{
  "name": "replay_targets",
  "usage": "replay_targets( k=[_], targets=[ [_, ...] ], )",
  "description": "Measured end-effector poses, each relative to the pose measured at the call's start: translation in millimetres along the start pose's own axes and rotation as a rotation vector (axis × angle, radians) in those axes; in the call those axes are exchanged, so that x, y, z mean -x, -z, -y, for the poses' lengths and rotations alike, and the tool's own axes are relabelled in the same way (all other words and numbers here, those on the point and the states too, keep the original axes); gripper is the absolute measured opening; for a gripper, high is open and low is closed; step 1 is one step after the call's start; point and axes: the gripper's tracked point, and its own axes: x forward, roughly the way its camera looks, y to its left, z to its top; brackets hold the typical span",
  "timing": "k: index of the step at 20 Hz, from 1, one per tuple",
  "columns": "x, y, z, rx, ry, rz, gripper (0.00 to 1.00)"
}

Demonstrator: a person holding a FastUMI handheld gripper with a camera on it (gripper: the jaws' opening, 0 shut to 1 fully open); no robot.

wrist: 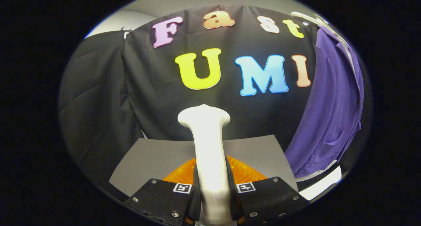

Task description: Iron the clothes twice with a garment steamer, once on the left side and once on the right side.

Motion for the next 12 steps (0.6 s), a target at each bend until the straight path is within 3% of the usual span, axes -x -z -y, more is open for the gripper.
replay_targets(
  k=[12],
  targets=[
    [166, -30, 80, 0.017, -0.04, 0.255, 0.35]
  ],
)
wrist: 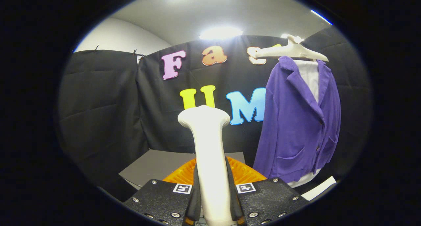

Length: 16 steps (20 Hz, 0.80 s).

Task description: Iron the clothes twice with a garment steamer, once on the left side and once on the right side.

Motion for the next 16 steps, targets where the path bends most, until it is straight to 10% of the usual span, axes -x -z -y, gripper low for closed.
replay_targets(
  k=[16],
  targets=[
    [98, -50, 101, 0.036, 0.055, 0.131, 0.35]
  ],
)
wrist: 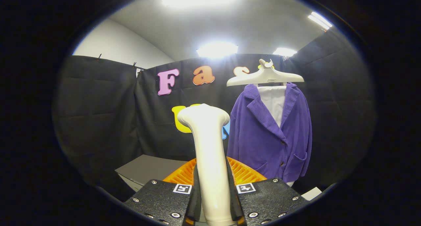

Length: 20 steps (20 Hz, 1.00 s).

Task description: Iron the clothes twice with a garment steamer, once on the left side and once on the right side.

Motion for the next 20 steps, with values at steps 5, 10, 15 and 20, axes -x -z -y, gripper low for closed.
replay_targets(
  k=[5, 10, 15, 20],
  targets=[
    [-23, -29, 47, -0.021, 0.088, 0.062, 0.34],
    [-53, -34, 83, -0.014, 0.183, 0.081, 0.34],
    [-85, -39, 103, 0.01, 0.246, 0.093, 0.34],
    [-108, -32, 117, 0.028, 0.294, 0.1, 0.34]
  ],
)
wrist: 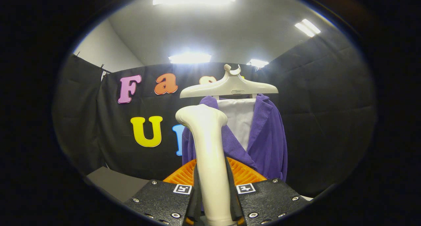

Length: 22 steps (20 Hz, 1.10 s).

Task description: Iron the clothes twice with a garment steamer, once on the left side and once on the right side.

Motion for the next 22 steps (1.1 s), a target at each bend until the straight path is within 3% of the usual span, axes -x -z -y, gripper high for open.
replay_targets(
  k=[12, 22],
  targets=[
    [-30, 54, 13, 0.04, 0.054, -0.069, 0.34],
    [-28, 128, 13, 0.178, 0.069, -0.2, 0.34]
  ],
)
